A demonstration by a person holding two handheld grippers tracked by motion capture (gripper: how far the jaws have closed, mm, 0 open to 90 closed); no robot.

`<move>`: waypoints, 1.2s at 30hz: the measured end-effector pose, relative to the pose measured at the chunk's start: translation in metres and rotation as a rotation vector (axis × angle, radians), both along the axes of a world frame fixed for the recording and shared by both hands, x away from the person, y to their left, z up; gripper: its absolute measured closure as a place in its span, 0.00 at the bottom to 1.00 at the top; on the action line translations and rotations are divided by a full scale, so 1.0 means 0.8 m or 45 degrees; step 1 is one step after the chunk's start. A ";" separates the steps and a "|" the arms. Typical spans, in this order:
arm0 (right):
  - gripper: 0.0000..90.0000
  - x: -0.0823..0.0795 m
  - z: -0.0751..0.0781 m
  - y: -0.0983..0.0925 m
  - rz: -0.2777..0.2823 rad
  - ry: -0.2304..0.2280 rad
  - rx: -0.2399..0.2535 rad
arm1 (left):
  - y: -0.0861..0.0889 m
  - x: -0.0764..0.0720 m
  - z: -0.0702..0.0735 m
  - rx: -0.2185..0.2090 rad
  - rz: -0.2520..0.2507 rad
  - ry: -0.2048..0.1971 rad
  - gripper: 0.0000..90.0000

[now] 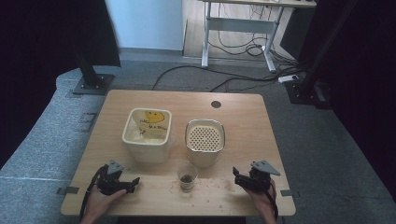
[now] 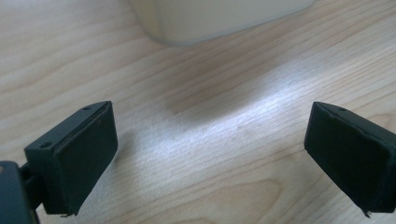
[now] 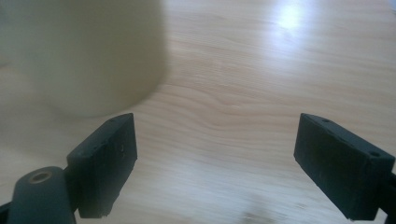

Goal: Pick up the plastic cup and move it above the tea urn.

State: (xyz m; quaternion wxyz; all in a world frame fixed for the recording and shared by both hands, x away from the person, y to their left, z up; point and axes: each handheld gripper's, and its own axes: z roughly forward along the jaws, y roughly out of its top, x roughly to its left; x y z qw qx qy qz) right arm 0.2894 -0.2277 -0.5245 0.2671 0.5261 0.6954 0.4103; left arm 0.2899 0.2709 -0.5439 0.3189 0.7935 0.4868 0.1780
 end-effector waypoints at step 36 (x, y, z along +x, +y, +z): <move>0.37 -0.024 0.038 0.163 0.514 -0.143 0.177 | 0.014 -0.002 0.000 -0.066 0.043 0.013 0.14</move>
